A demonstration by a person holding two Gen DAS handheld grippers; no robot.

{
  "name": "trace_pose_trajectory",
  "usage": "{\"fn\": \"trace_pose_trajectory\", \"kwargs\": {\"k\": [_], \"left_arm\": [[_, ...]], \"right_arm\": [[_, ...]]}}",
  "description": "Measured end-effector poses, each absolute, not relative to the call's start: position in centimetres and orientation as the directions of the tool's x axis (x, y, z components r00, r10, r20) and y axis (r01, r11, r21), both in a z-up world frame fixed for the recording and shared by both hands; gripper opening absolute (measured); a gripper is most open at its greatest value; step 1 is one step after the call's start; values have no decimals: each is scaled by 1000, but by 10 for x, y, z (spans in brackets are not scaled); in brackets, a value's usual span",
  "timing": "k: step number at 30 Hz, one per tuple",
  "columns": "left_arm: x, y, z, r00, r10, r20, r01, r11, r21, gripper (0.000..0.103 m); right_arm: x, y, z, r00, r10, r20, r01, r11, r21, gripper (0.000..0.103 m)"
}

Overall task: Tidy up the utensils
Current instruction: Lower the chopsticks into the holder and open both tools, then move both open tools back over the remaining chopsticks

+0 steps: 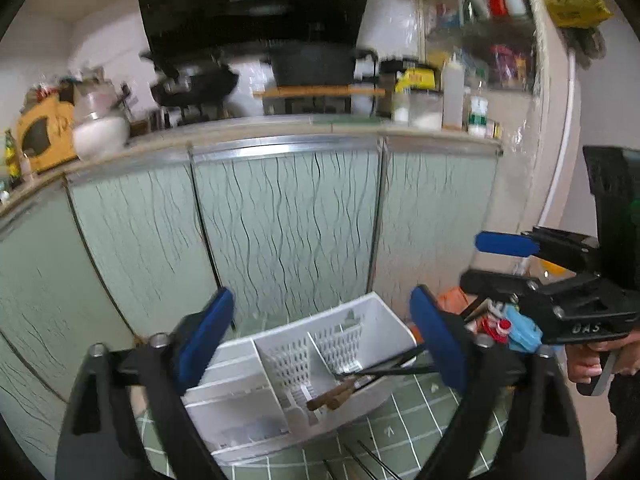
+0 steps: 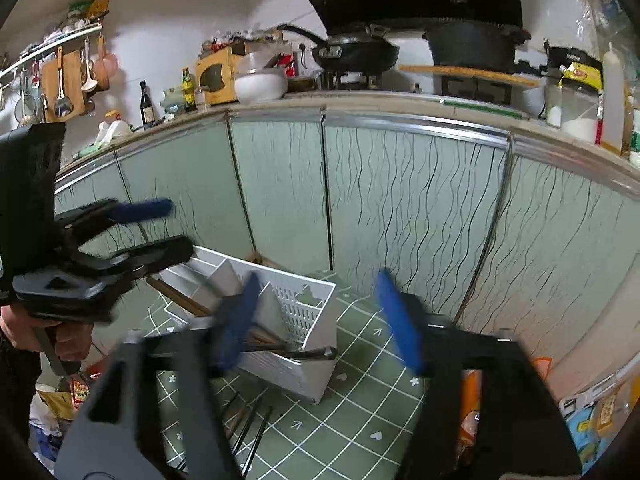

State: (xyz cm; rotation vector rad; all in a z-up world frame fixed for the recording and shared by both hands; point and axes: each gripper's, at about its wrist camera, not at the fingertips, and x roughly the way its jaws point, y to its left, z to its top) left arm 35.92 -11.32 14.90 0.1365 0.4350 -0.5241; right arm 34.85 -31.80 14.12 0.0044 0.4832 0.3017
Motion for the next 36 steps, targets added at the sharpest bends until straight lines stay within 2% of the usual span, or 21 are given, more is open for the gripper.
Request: {"fn": "trace_pose_trajectory", "kwargs": {"k": [1, 4, 17, 36], "left_arm": [[357, -112, 151, 783, -448, -431, 507, 862, 24, 94], [349, -108, 158, 800, -428, -420, 487, 872, 41, 99], [305, -89, 175, 827, -390, -406, 446, 894, 49, 99], [241, -62, 143, 825, -361, -435, 408, 913, 18, 99]], "right_arm": [[345, -320, 142, 848, 280, -449, -279, 958, 70, 81], [336, -323, 144, 863, 260, -434, -261, 964, 58, 95], [292, -324, 150, 870, 230, -436, -240, 970, 34, 95], [217, -312, 124, 873, 232, -428, -243, 970, 32, 95]]}}
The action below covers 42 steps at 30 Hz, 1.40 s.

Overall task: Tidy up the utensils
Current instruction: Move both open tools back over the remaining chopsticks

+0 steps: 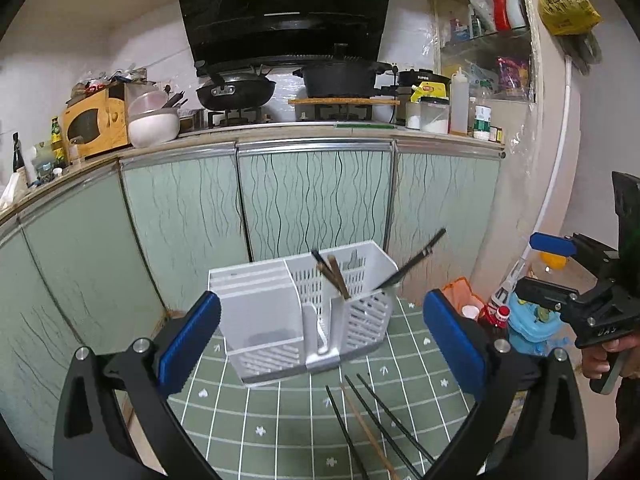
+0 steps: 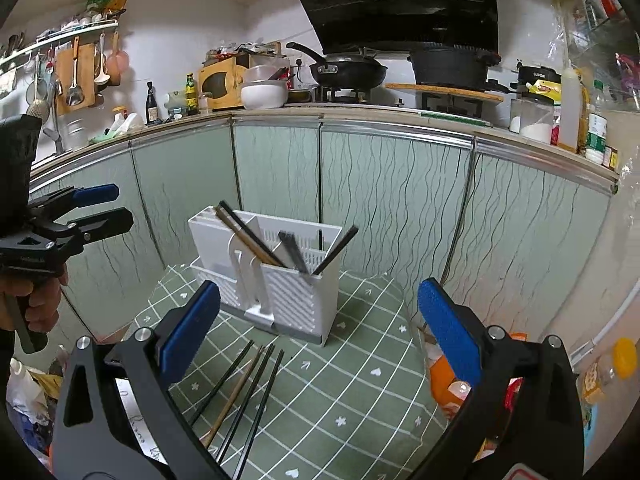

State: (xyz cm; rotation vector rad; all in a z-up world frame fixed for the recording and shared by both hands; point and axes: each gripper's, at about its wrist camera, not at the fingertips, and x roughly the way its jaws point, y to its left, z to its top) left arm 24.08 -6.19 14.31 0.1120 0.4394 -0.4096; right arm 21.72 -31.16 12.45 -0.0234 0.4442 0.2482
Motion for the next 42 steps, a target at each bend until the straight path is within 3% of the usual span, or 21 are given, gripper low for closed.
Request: {"fn": "trace_pose_trajectory", "kwargs": {"k": [21, 42], "left_arm": [[183, -48, 67, 816, -318, -483, 351, 936, -24, 99], [152, -43, -41, 792, -244, -560, 326, 944, 50, 99]], "right_arm": [[161, -292, 39, 836, 236, -496, -252, 967, 35, 95], [149, -279, -52, 776, 211, -594, -215, 974, 65, 95]]}}
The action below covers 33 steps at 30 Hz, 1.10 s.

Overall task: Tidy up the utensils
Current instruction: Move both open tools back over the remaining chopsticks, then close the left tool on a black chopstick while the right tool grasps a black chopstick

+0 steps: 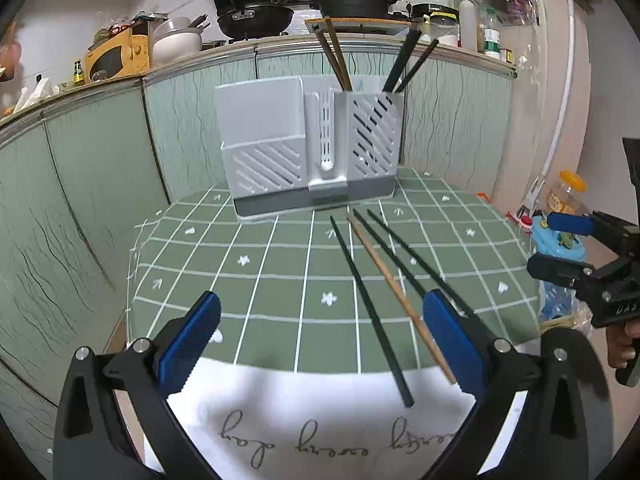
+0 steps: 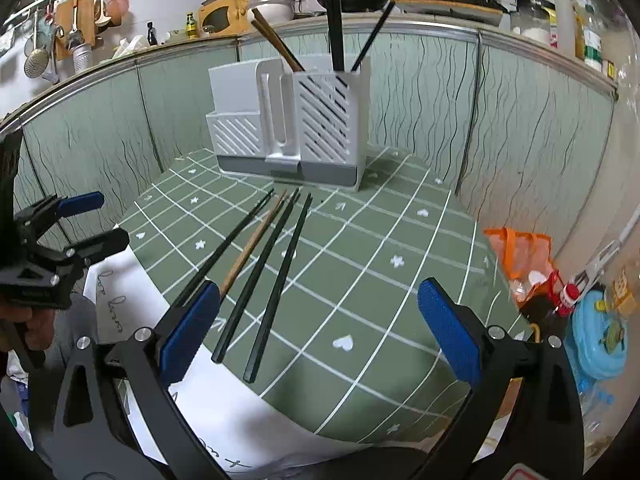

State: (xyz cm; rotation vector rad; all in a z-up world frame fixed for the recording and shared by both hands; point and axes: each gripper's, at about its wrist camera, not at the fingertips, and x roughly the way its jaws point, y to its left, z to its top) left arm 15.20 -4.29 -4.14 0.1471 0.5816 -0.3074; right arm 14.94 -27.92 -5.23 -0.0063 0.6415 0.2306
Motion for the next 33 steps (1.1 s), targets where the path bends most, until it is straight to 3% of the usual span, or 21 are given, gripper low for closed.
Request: {"fn": "trace_pose_trajectory", "kwargs": {"k": [19, 27, 33], "left_arm": [[143, -43, -85, 770, -167, -616, 247, 968, 45, 99], [135, -59, -91, 761, -199, -618, 281, 959, 37, 98], [138, -72, -101, 730, -224, -645, 337, 940, 56, 78]], "right_arm": [[146, -258, -95, 747, 138, -651, -160, 987, 25, 94], [147, -250, -105, 735, 150, -662, -169, 985, 36, 72], [149, -247, -114, 712, 164, -683, -205, 979, 21, 49]]}}
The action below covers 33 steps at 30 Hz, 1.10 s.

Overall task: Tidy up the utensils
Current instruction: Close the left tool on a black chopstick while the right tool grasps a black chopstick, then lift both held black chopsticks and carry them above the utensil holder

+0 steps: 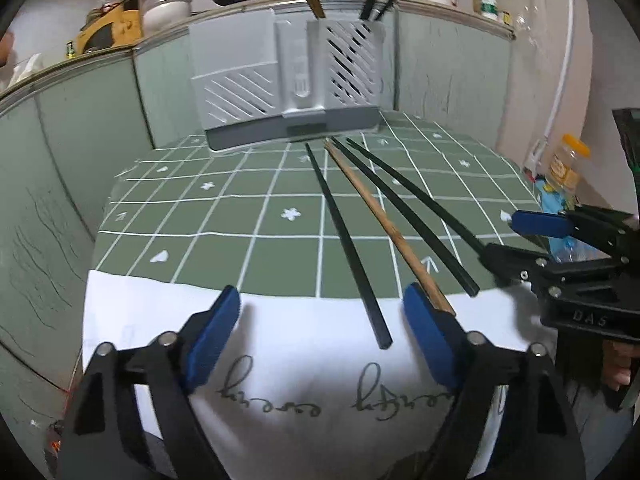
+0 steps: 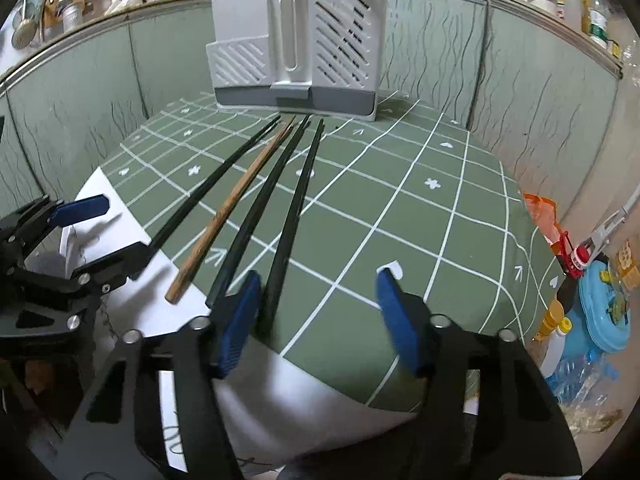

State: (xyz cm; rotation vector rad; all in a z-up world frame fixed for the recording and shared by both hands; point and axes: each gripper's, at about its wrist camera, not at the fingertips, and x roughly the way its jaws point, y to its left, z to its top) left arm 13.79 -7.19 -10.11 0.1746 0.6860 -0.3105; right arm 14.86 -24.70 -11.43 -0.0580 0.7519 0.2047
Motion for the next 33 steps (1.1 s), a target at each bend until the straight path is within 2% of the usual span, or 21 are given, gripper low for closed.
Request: {"fn": "trace_pose_trajectory", "kwargs": {"k": [4, 8, 9, 10, 11, 13, 16, 25, 33], "left_arm": [[139, -76, -107, 712, -233, -662, 362, 930, 61, 63], [139, -78, -108, 724, -216, -656, 355, 931, 86, 52], [140, -78, -108, 728, -206, -654, 347, 933, 93, 45], [140, -77, -108, 732, -198, -652, 340, 935, 97, 38], [140, -75, -108, 737, -187, -650, 328, 939, 101, 34], [141, -71, -108, 740, -178, -649, 315, 944, 100, 22], [144, -64, -105, 738, -189, -648, 307, 949, 73, 10], [146, -57, -97, 728, -209, -653, 303, 952, 33, 8], [142, -54, -63, 749, -224, -624, 312, 950, 33, 8]], "right_arm": [[147, -243, -114, 708, 189, -680, -239, 971, 20, 37], [146, -235, -115, 719, 164, -675, -244, 969, -24, 31], [146, -233, -116, 724, 149, -673, -237, 971, -41, 26], [145, -233, -116, 724, 149, -673, -240, 970, -44, 15], [145, -232, -116, 718, 156, -679, -246, 968, -38, 8], [144, -229, -117, 722, 141, -677, -235, 971, -48, 7], [145, -232, -117, 719, 152, -678, -216, 976, -10, 6], [141, -245, -106, 729, 160, -665, -188, 982, 31, 6], [134, -259, -70, 757, 178, -629, -183, 981, 58, 6]]}}
